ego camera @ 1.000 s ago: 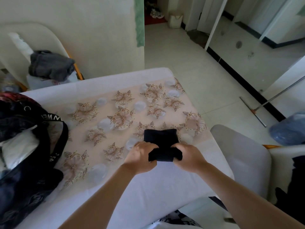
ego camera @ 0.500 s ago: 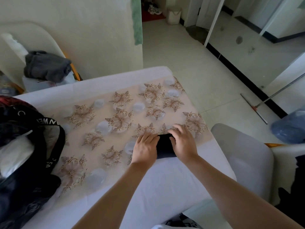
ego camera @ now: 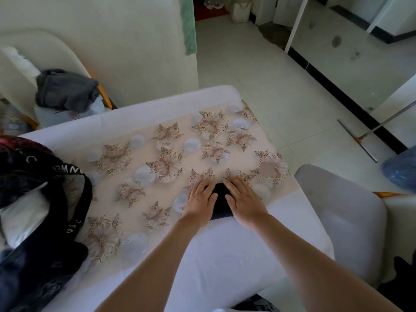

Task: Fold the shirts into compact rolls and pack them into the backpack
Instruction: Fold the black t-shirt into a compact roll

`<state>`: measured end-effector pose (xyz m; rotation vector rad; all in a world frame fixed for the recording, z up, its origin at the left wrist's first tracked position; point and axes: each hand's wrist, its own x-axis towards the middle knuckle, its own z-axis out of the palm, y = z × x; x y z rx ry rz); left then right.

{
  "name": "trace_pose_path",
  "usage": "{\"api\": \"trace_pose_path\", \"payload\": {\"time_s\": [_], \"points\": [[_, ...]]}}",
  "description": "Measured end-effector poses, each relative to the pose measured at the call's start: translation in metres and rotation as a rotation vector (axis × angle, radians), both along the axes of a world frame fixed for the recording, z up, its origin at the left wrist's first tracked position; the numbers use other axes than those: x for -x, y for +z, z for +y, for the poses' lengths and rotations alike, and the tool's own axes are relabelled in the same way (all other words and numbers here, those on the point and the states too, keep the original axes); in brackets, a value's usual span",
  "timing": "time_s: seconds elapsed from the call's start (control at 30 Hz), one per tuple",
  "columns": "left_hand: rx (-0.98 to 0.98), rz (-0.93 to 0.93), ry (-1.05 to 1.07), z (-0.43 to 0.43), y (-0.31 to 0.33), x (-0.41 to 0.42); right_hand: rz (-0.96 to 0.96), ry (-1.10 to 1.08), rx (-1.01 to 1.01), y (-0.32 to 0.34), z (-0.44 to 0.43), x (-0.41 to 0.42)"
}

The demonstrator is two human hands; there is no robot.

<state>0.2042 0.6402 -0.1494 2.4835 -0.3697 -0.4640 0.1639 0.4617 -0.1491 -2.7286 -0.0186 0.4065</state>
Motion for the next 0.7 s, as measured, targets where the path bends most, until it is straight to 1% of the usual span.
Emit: {"api": "trace_pose_path", "payload": {"time_s": [0.1, 0.13, 0.17, 0.27, 0.37, 0.43, 0.5, 0.57, 0.6, 0.63, 0.7], "points": [[0.048, 0.131, 0.302, -0.005, 0.015, 0.010, -0.010, 0.001, -0.019, 0.001, -0.001, 0.006], [0.032, 0.168, 0.372, -0.006, 0.019, 0.011, -0.014, -0.009, -0.037, 0.001, -0.001, 0.008], [-0.006, 0.197, 0.396, -0.007, 0.023, 0.012, -0.021, -0.023, -0.058, 0.000, 0.000, 0.011], [-0.076, 0.308, 0.377, -0.008, 0.034, 0.004, -0.060, -0.101, -0.126, -0.005, 0.005, 0.026], [-0.098, 0.501, 0.330, -0.001, 0.047, -0.006, -0.104, -0.143, -0.153, -0.004, 0.006, 0.040], [-0.127, 0.580, 0.263, 0.006, 0.054, -0.009, -0.120, -0.108, -0.099, 0.001, 0.007, 0.046], [-0.063, 0.616, 0.209, 0.014, 0.056, -0.007, -0.155, -0.052, -0.014, 0.011, 0.005, 0.046], [0.039, 0.599, 0.154, 0.020, 0.064, 0.004, -0.171, 0.017, 0.060, 0.023, 0.004, 0.044], [0.083, 0.553, 0.126, 0.023, 0.068, 0.012, -0.160, 0.067, 0.075, 0.031, 0.005, 0.041], [0.123, 0.465, 0.094, 0.027, 0.072, 0.020, -0.132, 0.120, 0.071, 0.039, 0.008, 0.039], [0.151, 0.195, 0.021, 0.037, 0.075, 0.037, -0.049, 0.200, 0.040, 0.053, 0.017, 0.033]]}}
